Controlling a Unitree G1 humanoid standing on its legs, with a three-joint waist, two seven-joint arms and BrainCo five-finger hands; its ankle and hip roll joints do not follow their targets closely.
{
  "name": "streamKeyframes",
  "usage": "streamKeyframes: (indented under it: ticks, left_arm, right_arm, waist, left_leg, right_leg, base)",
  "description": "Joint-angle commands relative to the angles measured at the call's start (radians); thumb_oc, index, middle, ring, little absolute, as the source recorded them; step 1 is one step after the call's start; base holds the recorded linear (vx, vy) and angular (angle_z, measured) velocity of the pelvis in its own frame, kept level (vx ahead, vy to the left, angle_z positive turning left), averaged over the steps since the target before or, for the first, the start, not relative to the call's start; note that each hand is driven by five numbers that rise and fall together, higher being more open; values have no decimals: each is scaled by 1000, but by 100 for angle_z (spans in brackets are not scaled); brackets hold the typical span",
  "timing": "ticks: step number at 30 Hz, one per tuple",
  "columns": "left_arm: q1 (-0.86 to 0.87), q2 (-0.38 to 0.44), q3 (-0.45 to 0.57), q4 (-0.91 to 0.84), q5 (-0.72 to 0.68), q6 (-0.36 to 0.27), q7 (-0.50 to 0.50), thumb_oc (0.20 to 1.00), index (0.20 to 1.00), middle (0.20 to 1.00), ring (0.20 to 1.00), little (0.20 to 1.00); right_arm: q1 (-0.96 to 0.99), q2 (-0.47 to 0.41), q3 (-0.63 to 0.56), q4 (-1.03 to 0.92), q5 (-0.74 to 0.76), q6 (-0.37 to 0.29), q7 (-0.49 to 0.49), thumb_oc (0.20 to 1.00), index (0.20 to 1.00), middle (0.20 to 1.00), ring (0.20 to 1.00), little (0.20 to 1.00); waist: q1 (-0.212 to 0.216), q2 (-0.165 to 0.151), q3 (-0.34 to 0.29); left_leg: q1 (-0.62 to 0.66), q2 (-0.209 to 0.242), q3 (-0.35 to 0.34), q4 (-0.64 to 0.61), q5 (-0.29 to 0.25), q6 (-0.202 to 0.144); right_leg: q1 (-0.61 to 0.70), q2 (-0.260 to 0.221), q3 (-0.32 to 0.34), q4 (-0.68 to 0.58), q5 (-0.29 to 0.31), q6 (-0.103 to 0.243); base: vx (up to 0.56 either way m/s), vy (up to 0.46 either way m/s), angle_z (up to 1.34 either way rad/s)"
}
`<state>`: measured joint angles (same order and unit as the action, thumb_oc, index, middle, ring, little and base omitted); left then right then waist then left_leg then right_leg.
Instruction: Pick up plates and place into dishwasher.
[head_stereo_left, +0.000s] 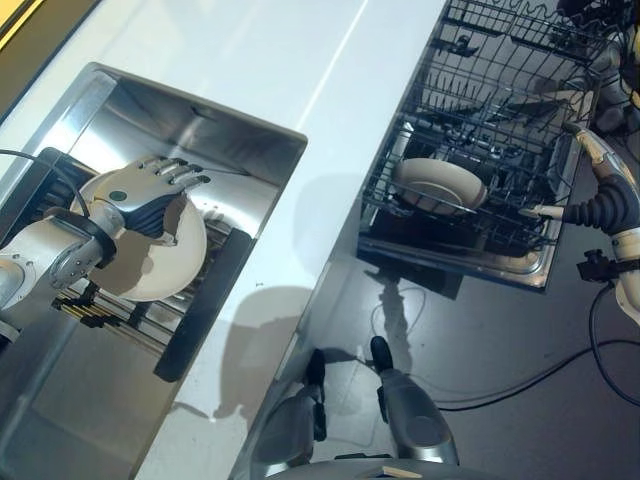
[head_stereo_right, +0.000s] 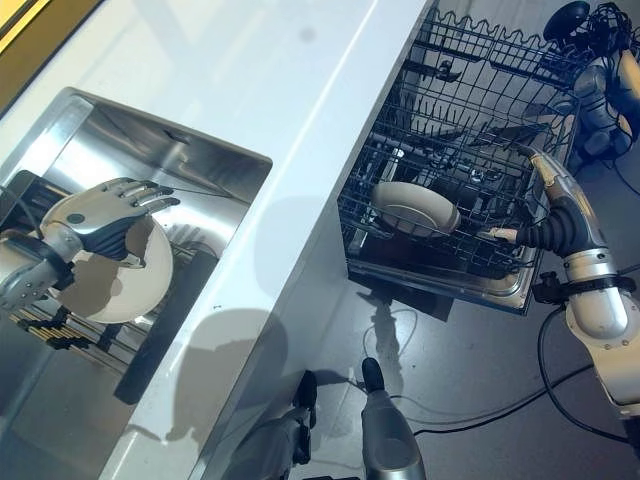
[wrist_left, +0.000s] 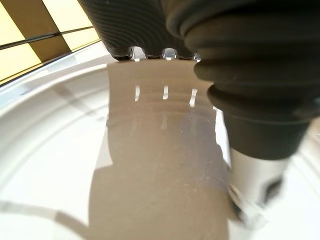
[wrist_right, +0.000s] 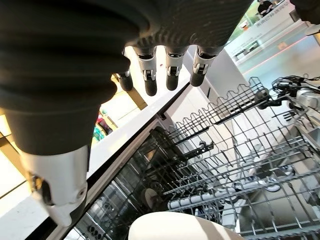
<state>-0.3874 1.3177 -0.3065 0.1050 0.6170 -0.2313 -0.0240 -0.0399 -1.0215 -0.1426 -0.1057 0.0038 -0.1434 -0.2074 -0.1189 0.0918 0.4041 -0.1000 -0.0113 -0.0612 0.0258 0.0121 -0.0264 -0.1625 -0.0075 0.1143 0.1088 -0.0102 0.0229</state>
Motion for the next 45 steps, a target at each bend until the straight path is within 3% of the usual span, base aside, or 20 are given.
streamKeyframes:
  ticks: [1, 22, 27, 34, 38, 45]
  left_arm:
    - [1, 44, -3, 50, 15, 29, -7, 200, 200, 200, 200, 200]
    - [142, 4, 143, 37, 26, -11, 30, 200, 200, 200, 200, 200]
    - [178, -8, 199, 79, 81, 73, 227, 200, 200, 200, 200, 200]
    - [300, -85, 364, 102, 153, 88, 526, 200, 200, 200, 200, 200]
    - [341, -122, 420, 94, 174, 83, 590, 200, 200, 200, 200, 200]
    - [398, -155, 503, 29, 159, 80, 609, 200, 200, 200, 200, 200]
  right_arm:
    - [-26, -57, -29, -22, 31, -10, -31, 1000, 1000, 1000, 1000, 1000]
    - [24, -22, -70, -39, 22, -6, -8, 1000, 1000, 1000, 1000, 1000]
    - [46, -11, -78, -35, 24, -25, -1, 1000, 1000, 1000, 1000, 1000]
    - [94, 39, -108, -44, -6, -35, 20, 1000, 1000, 1000, 1000, 1000]
    - [104, 59, -107, -48, -16, -31, 32, 1000, 1000, 1000, 1000, 1000]
    - [133, 89, -119, -77, -18, -19, 54, 1000, 1000, 1000, 1000, 1000]
  waist:
    - [17, -36, -48]
    - [43, -39, -86]
    - [49, -44, -117]
    - [71, -51, -178]
    - [80, -55, -216]
    - [91, -59, -266]
  left_leg:
    - [-99, -33, 4, 85, 1, 27]
    - [-49, -29, -11, 56, -1, 21]
    - [-13, -28, -9, 34, -4, 19]
    - [31, -24, -16, 7, -6, 15]
    - [54, -22, -21, -4, -9, 11]
    - [82, -15, -30, -29, 4, 3]
  right_leg:
    - [-49, -69, -16, 49, 17, 83]
    - [4, -70, -54, 24, 3, 78]
    - [39, -70, -62, 5, -3, 80]
    - [78, -66, -78, -4, -18, 77]
    - [97, -63, -86, -4, -28, 76]
    - [122, -53, -97, -8, -30, 75]
  base:
    - [-7, -26, 6]
    - [9, -15, 5]
    - [25, -5, 1]
    - [43, -12, 7]
    - [61, -19, 10]
    - [28, -20, 9]
